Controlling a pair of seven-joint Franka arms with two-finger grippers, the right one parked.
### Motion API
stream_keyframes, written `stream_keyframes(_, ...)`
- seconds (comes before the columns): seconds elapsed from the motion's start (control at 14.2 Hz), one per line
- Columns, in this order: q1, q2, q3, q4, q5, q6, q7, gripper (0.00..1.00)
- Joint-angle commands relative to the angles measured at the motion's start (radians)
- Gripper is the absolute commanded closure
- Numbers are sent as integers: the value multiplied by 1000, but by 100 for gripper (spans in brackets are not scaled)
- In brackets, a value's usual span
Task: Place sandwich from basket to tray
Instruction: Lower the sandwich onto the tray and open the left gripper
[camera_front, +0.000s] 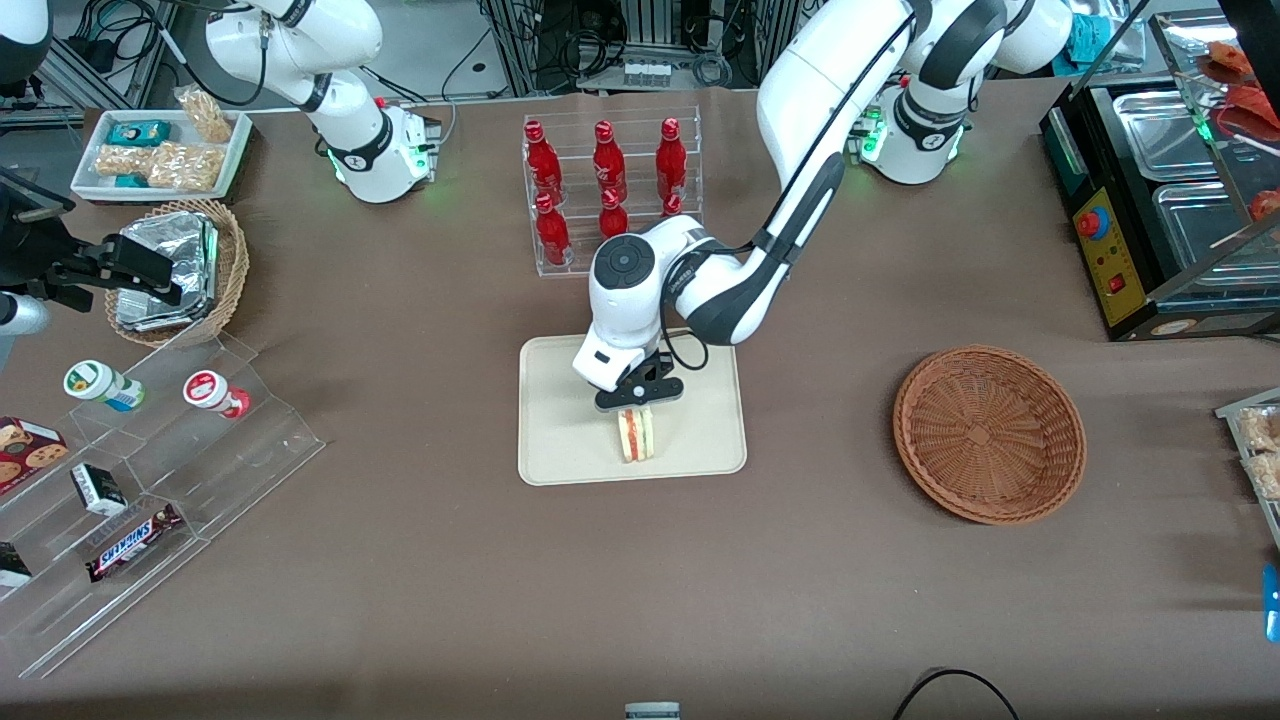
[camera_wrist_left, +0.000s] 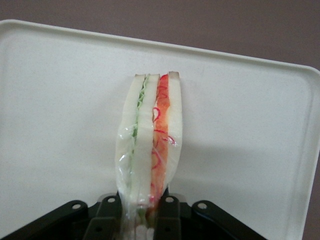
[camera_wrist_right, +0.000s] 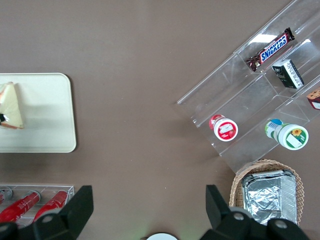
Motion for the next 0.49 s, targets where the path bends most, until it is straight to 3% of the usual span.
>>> stream_keyframes(0.0, -9, 5, 4, 19, 1, 8, -12, 0)
stream_keyframes(0.42, 7, -97, 7, -4, 7, -90, 58, 0)
